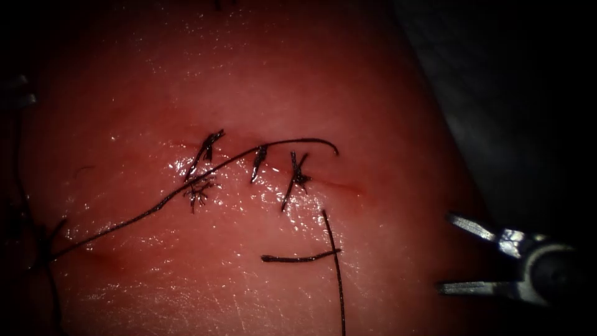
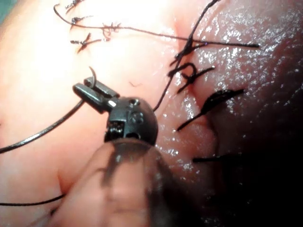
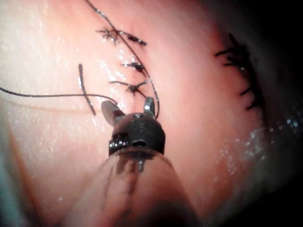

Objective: Wound Closure
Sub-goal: Pull the string through the cut with the right gripper

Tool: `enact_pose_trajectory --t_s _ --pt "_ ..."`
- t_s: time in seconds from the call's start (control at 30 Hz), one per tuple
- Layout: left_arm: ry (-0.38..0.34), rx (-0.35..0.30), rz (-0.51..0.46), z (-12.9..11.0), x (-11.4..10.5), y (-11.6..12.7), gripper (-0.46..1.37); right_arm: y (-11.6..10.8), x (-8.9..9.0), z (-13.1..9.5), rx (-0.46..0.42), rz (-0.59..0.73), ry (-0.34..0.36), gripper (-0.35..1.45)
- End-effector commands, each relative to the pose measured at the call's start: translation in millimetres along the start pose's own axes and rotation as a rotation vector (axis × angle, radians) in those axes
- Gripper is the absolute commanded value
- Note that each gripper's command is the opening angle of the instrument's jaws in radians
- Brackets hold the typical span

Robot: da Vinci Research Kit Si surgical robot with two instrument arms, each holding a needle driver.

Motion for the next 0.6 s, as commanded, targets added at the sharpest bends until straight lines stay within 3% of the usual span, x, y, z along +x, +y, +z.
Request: enact_pose_trajectory --t_s 0.03,0.23,0.6 --pt "0.002 -0.011 -0.001 0.0 0.2 0.0 -0.35 0.2 -0.8 0.7 0.0 0.004 0.007 1.12" --pt "0.009 -0.012 0.001 0.3 1.0 0.6 -0.35 0.3 -3.5 3.7 -0.02 0.013 0.019 1.14" --pt "0.035 -0.031 0.012 1.6 2.9 3.3 -0.35 -2.2 -6.1 7.5 -0.015 0.012 0.037 1.0"
